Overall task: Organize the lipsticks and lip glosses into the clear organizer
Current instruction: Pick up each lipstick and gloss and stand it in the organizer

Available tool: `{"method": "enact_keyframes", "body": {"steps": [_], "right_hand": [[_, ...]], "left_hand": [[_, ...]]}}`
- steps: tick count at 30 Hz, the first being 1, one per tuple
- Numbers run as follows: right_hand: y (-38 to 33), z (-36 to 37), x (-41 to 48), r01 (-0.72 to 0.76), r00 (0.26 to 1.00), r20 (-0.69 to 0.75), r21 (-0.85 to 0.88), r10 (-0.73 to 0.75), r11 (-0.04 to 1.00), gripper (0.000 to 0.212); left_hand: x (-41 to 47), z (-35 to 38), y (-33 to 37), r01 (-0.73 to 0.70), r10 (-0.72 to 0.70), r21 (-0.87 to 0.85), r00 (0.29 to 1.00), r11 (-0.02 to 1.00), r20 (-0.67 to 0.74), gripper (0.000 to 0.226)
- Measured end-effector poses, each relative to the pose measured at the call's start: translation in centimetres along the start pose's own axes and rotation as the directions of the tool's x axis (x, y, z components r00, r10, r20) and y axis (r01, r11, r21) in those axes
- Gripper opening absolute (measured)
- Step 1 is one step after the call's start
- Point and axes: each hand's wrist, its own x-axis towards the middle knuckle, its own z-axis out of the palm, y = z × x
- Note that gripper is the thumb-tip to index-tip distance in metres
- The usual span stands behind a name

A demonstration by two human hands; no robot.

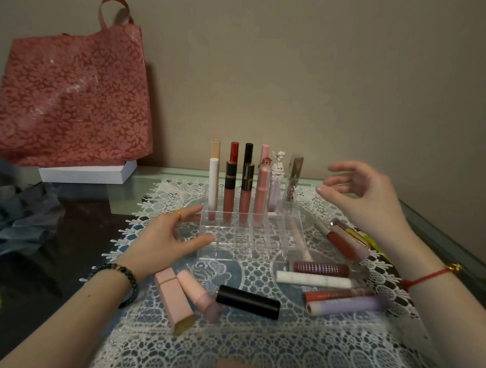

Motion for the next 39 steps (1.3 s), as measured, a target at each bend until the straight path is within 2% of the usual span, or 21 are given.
{"method": "enact_keyframes", "body": {"steps": [4,9,13,18,21,27,32,36,39], "right_hand": [[1.7,-2.0,-1.5,-0.014,0.983,0.182,-0.139,0.039,0.990,0.033],[4.0,-3.2,-3.9,0.035,0.903,0.412,-0.345,0.118,0.938,0.033],[5.0,-4.0,-5.0,0.069,0.883,0.450,-0.402,0.131,0.913,0.034],[5.4,-4.2,-5.5,0.120,0.852,0.503,-0.460,0.146,0.880,0.029],[5.5,-4.0,-5.5,0.113,0.853,0.502,-0.446,0.143,0.888,0.027],[5.2,-4.3,-5.7,0.064,0.917,0.392,-0.325,0.073,0.944,0.031],[3.5,-4.3,-4.9,-0.032,0.948,0.317,0.030,0.021,0.999,0.032],[0.8,-3.4,-3.7,0.018,0.962,0.263,0.194,-0.070,0.981,0.040],[-1.1,-1.7,-2.8,0.006,0.962,0.254,0.344,-0.099,0.939,0.044]], "left_hand": [[-0.2,-0.2,0.7,0.020,-0.019,0.033,1.000,0.999,-0.019,0.079],[-0.5,-0.4,2.1,0.007,0.013,0.136,0.990,0.991,-0.142,0.063],[-0.7,-0.4,3.2,-0.082,0.109,0.127,0.970,0.988,-0.218,0.030],[-0.9,0.1,3.8,-0.208,0.246,0.211,0.955,0.955,-0.169,0.035],[-0.9,0.1,3.9,-0.239,0.280,0.236,0.947,0.942,-0.156,0.038],[-1.2,0.4,4.4,-0.292,0.326,0.217,0.934,0.932,-0.143,0.030],[-1.6,0.8,5.1,-0.312,0.332,0.174,0.938,0.934,-0.099,0.032],[-2.2,1.6,6.4,-0.356,0.366,0.139,0.929,0.924,-0.049,0.027],[-2.5,2.3,7.0,-0.366,0.368,0.072,0.929,0.928,-0.029,0.032]]}}
